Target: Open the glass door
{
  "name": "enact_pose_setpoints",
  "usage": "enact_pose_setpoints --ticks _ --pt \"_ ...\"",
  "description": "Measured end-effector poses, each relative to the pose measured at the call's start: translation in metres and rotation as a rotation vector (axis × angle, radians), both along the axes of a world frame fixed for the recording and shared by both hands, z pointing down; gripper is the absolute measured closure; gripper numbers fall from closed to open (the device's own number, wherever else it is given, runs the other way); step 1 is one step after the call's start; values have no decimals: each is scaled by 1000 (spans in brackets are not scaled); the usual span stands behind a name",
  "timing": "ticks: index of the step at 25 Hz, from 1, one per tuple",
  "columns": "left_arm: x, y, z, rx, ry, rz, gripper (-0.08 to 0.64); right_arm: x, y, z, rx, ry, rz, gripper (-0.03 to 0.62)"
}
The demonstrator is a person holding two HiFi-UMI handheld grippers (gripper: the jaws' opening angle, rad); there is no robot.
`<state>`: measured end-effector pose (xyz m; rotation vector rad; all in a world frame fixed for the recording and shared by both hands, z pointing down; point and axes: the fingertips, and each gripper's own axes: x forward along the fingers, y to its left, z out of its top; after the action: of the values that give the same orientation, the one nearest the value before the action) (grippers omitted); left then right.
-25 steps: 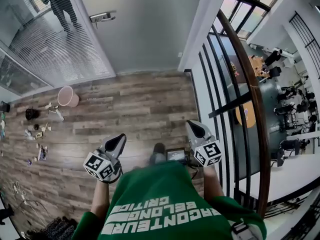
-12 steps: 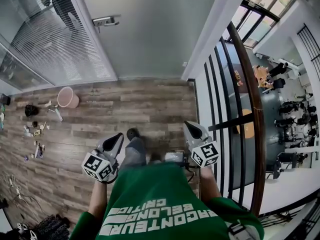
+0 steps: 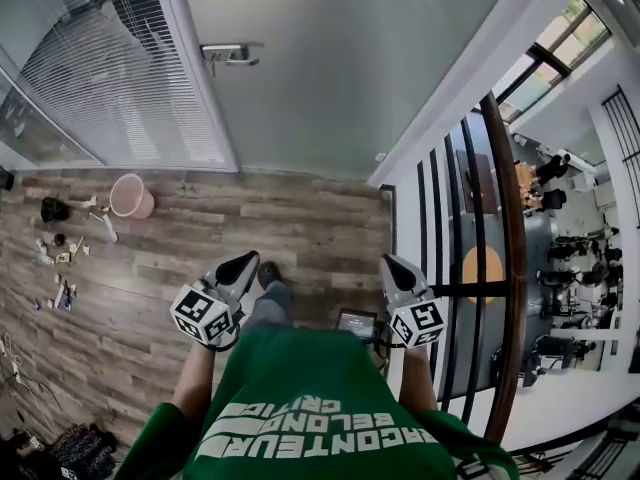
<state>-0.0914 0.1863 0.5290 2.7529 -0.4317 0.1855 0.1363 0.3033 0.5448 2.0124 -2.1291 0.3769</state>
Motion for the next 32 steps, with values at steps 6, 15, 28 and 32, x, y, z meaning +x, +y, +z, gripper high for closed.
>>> enact_pose_setpoints --ticks 6,15,28,32 --pt "5 -66 -2 -13 9 -38 543 14 -70 -6 -6 13 -19 598" --pt "-17 -153 -3 -32 47 -147 543 6 -175 -16 -18 51 -105 598" --pt "-19 -210 -5 -41 62 -261 543 1 -276 -14 -35 75 -239 598" --pt "-5 -229 0 -47 41 -293 543 9 -313 -8 -31 73 -298 598"
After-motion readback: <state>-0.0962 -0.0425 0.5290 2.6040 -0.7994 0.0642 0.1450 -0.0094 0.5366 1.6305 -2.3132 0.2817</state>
